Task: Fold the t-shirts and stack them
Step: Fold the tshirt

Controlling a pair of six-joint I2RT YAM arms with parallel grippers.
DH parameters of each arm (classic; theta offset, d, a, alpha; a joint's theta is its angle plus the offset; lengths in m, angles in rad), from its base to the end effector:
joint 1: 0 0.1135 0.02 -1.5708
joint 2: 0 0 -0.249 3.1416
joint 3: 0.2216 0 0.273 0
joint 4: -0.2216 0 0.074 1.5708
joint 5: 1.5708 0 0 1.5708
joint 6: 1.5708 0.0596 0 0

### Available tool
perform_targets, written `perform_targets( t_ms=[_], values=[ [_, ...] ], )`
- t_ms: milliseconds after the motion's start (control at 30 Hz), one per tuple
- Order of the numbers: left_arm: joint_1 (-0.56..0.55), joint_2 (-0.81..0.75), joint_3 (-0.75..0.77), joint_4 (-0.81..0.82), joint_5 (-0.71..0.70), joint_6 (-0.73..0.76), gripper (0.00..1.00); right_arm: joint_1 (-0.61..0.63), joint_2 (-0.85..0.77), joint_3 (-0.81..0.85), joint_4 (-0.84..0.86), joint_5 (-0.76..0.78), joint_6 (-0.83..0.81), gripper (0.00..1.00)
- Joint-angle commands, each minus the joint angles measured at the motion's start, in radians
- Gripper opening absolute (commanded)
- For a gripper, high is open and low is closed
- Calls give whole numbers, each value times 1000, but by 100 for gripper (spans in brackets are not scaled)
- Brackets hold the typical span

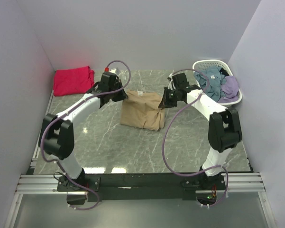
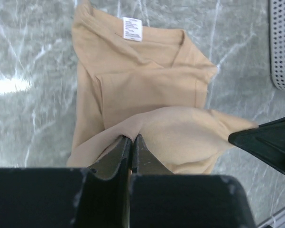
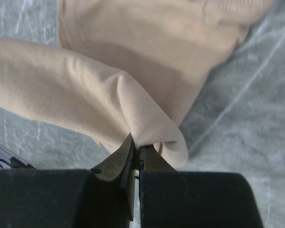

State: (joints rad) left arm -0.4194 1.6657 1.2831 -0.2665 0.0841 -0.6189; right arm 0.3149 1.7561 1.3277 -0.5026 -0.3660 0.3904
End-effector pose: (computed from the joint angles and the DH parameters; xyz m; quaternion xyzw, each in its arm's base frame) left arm 0.3809 -0.1753 0.2370 -0.0705 0.8923 -0.2531 0.3671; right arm 0.3837 0.1474 0.1982 -0.0220 0.9349 0.2689 0.2305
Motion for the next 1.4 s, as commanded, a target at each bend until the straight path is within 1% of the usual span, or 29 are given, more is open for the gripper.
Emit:
perform_targets(
  t_ms=[0,333,533,567,600,633,667,700,767,800,867,933,1000,1033,1100,1167,1200,1233,1300,1367],
  values=[
    [36,100,105,49,85,48,1,-31,86,132,22,-54,-21,0],
    [97,296,237,89,174,60,1,-83,298,390,-28,-68,-19,0],
    [126,405,369,99,215,82,1,-108,379,450,-40,-47,-21,3],
    [131,419,381,108,229,81,2,-111,402,459,-45,-48,-22,6],
    [137,443,392,115,235,73,4,-114,414,468,-42,-53,-24,12],
    [142,456,404,145,244,68,6,-123,436,479,-31,-53,-16,22],
    [149,468,415,157,259,64,7,-128,445,488,-30,-45,-16,36],
    [154,506,430,164,279,67,16,-131,451,495,-21,-31,-7,41],
    [163,548,508,147,321,79,33,-145,451,487,13,21,-2,49],
    [165,587,537,141,324,94,44,-151,442,463,31,30,5,50],
    [172,618,591,141,304,96,48,-154,396,427,85,41,4,51],
    [180,614,619,142,286,108,54,-154,338,383,102,48,-8,52],
    [186,591,619,141,261,111,56,-152,298,334,118,50,-21,52],
    [188,582,611,139,253,114,59,-152,252,312,122,55,-21,53],
    [188,549,596,133,235,114,60,-154,214,260,142,49,-24,54],
    [188,507,547,145,226,110,61,-151,172,236,145,45,-24,54],
    [186,484,526,174,220,102,62,-148,163,222,147,42,-30,55],
    [186,461,468,202,229,93,62,-145,148,219,139,21,-33,55],
    [185,415,441,219,272,90,63,-140,128,188,153,10,-25,55],
    [180,408,452,213,368,100,63,-131,126,186,136,-33,-21,57]
  ],
)
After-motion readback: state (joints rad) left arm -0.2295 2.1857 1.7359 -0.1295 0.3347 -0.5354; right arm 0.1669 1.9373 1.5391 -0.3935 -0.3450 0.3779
